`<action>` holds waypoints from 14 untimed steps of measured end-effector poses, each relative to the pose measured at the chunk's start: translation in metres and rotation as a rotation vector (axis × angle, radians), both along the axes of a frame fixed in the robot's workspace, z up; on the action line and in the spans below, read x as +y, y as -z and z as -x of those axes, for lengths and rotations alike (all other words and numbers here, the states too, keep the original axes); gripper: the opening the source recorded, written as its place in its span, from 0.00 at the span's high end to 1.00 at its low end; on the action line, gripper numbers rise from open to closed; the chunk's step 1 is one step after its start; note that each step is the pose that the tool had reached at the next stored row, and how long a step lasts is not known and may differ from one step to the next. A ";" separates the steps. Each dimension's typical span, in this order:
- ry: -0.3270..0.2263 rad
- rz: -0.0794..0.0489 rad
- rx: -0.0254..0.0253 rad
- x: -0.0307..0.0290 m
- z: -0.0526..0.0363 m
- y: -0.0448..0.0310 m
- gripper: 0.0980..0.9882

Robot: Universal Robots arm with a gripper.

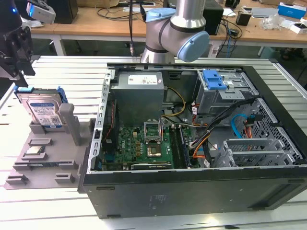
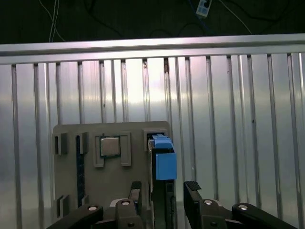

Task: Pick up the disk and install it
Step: 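Pick up the disk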

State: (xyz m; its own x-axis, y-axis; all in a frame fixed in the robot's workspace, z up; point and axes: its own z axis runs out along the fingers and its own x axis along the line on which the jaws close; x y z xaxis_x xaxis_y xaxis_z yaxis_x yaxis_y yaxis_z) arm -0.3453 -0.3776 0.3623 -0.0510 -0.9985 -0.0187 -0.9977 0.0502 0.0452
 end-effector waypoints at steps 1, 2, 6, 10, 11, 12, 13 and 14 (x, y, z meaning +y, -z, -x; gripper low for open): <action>0.000 0.000 0.0000 0.0000 -0.0002 0.0010 0.57; 0.000 0.000 -0.0001 0.0000 -0.0005 0.0024 0.57; 0.000 0.000 0.0000 0.0001 -0.0010 0.0063 0.57; 0.000 0.000 0.0000 0.0002 -0.0016 0.0106 0.57; 0.000 0.000 0.0000 0.0003 -0.0017 0.0114 0.57; 0.000 0.000 0.0000 0.0003 -0.0018 0.0121 0.57; 0.000 0.000 0.0000 0.0003 -0.0020 0.0137 0.57; 0.000 0.000 -0.0001 0.0003 -0.0020 0.0148 0.57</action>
State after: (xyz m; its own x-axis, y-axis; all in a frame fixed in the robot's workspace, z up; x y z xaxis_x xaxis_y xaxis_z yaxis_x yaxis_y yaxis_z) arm -0.3433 -0.3773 0.3475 -0.0511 -0.9985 -0.0182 -0.9977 0.0502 0.0451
